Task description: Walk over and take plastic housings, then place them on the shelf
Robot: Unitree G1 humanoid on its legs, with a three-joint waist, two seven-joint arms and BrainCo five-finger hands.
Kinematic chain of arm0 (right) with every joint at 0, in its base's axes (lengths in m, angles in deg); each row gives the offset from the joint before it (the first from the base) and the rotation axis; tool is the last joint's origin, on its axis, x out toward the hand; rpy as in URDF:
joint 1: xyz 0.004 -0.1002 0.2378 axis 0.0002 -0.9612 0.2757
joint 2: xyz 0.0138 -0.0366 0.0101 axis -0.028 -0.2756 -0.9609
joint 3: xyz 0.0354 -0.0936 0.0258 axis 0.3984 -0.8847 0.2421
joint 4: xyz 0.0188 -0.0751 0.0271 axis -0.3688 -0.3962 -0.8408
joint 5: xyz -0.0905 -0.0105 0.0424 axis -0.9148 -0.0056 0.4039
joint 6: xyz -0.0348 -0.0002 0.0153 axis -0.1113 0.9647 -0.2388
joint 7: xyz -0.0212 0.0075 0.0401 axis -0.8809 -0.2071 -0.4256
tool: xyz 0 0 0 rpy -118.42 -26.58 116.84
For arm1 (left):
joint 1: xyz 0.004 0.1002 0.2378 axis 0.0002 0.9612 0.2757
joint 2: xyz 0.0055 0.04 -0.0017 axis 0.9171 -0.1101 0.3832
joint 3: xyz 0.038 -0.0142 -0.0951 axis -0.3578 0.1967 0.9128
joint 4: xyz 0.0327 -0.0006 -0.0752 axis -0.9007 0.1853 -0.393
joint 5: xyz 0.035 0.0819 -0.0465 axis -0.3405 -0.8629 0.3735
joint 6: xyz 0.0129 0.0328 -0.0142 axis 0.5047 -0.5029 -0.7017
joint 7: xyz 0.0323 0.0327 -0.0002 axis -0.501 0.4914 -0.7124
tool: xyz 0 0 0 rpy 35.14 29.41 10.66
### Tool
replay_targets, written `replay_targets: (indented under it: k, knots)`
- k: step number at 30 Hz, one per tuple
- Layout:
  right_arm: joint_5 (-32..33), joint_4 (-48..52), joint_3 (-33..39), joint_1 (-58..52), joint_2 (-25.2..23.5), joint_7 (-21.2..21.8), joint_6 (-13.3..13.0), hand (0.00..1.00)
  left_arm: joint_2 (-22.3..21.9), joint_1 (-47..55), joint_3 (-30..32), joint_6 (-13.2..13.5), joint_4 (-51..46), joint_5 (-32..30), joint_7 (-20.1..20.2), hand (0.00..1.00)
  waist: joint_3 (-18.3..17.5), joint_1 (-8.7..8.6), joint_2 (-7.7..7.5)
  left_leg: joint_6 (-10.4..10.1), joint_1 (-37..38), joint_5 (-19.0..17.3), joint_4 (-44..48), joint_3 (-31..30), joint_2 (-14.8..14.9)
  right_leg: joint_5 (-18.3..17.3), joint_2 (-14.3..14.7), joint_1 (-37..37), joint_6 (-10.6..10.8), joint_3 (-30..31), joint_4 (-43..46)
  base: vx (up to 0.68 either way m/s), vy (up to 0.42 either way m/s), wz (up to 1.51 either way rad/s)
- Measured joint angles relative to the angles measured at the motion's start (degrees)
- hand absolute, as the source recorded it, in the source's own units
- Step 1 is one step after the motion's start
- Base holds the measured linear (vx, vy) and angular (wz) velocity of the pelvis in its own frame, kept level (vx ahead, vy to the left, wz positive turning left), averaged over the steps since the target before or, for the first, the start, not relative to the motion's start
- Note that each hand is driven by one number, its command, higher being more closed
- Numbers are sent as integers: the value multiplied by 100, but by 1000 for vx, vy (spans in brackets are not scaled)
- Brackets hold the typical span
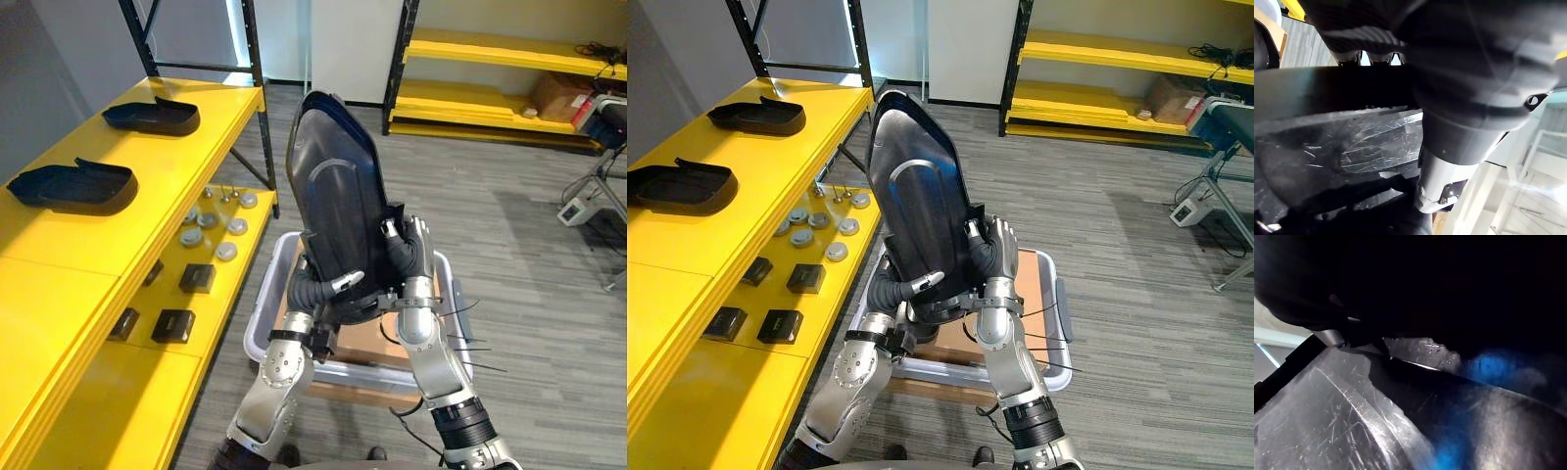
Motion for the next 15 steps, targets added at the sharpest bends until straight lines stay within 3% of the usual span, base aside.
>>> replay_targets:
  k: [3, 7, 11, 15]
  knots:
    - [348, 9, -152, 0, 5, 69, -159, 0, 77, 10, 129, -88, 144, -48, -82, 100, -6, 5, -10, 0, -2, 0, 0, 2, -1, 0, -1, -1, 0, 1, 0, 0, 0, 0]
    - [1153, 164, -161, -3, 59, 525, -506, 0, 89, 8, 354, -119, 119, -471, -65, 100, -35, 12, -53, -2, -1, -1, 1, 1, -1, 0, -2, 4, 0, -1, -2, 0, 0, 0]
    - [2211, 481, 44, -6, 198, 1026, -733, 0, 84, 39, 595, -122, -162, -768, 129, 100, -38, 17, -58, -2, 14, -2, 1, 9, 0, 0, -4, 17, 0, 4, 0, 0, 0, 0]
    - [2731, 822, 331, -59, 277, 1406, -873, 0, 33, 89, 881, -113, -536, -1115, 314, 100, -38, 14, -58, -3, 38, -4, 1, 37, 6, 1, 4, 21, 0, 64, 6, -1, -1, -3]
